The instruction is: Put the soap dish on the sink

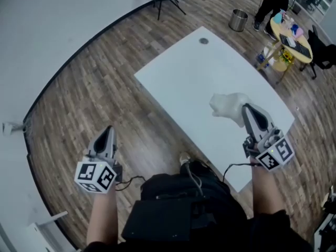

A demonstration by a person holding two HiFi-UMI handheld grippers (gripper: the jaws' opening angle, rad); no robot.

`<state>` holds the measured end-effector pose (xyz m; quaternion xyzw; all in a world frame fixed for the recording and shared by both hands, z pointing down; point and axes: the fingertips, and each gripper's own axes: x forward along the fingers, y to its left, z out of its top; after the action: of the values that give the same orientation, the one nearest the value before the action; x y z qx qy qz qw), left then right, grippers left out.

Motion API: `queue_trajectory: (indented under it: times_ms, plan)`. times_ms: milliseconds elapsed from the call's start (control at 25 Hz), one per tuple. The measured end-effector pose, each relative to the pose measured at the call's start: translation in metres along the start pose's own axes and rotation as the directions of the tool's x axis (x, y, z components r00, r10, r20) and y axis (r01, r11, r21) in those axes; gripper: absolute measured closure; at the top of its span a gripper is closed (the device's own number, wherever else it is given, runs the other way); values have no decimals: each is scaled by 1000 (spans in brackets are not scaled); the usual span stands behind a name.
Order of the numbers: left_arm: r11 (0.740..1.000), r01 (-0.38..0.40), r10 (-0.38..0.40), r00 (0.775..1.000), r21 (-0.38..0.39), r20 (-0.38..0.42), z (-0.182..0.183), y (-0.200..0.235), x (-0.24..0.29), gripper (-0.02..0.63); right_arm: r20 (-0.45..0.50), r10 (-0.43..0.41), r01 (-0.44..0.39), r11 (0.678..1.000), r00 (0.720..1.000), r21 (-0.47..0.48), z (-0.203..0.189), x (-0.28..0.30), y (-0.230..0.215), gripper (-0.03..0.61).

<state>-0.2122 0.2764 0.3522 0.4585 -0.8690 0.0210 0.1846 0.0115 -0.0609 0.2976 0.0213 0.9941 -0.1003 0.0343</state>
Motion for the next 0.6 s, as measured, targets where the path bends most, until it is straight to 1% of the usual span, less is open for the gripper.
queue_trajectory:
  times_ms: [120,400,480,600]
  plan:
    - [1000,16,-16,1000,-1,-11,1,-3,16,624,9,-19,19,1000,1000,5,2,4,-15,551]
    - [997,27,-24,999,68,-36,1,11,33,624,21,-66,66,998,998,11,-4,6,-26,551]
    - [996,49,-46,998,77,-45,1,13,44,624,19,-89,88,996,996,13,-7,5,-28,551]
    - [991,104,-98,993,90,-63,-2,12,68,624,15,-142,142,990,990,9,-13,-1,-35,551]
